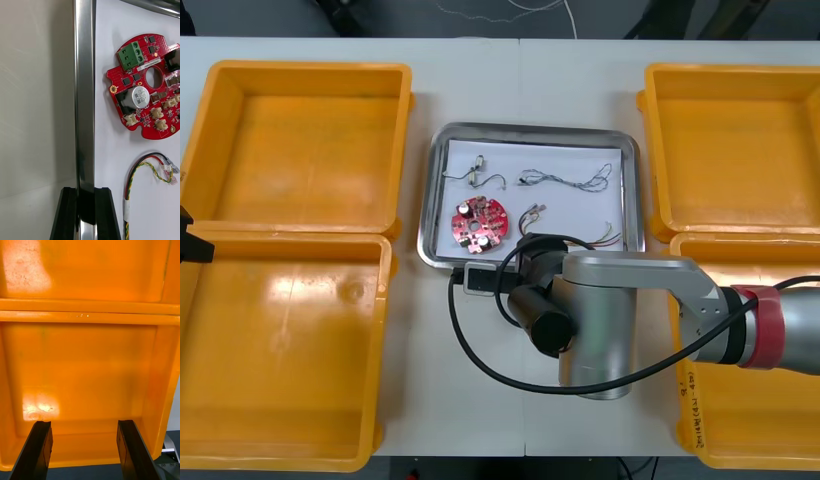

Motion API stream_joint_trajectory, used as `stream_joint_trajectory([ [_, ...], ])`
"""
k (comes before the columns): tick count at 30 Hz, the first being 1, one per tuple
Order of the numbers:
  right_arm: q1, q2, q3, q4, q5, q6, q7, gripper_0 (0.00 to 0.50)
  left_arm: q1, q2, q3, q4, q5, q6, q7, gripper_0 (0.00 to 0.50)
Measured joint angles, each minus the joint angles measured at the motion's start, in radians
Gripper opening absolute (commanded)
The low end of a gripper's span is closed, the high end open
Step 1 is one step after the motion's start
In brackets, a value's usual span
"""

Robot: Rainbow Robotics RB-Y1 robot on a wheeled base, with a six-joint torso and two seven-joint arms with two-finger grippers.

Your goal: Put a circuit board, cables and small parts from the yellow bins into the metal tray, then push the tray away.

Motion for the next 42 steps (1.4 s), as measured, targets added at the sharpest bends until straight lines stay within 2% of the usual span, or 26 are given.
stream_joint_trajectory([
  [6,-0.019,0.002,0.0,0.048,0.009,-0.097,0.0,0.0,0.0,0.0,0.0,0.0,0.0,0.0,0.0,0.5],
  [18,-0.03,0.014,0.0,0.102,0.044,-0.194,0.0,0.0,0.0,0.0,0.0,0.0,0.0,0.0,0.0,0.5],
  [42,-0.071,0.016,0.0,0.212,0.081,-0.309,0.0,0.0,0.0,0.0,0.0,0.0,0.0,0.0,0.0,0.5],
])
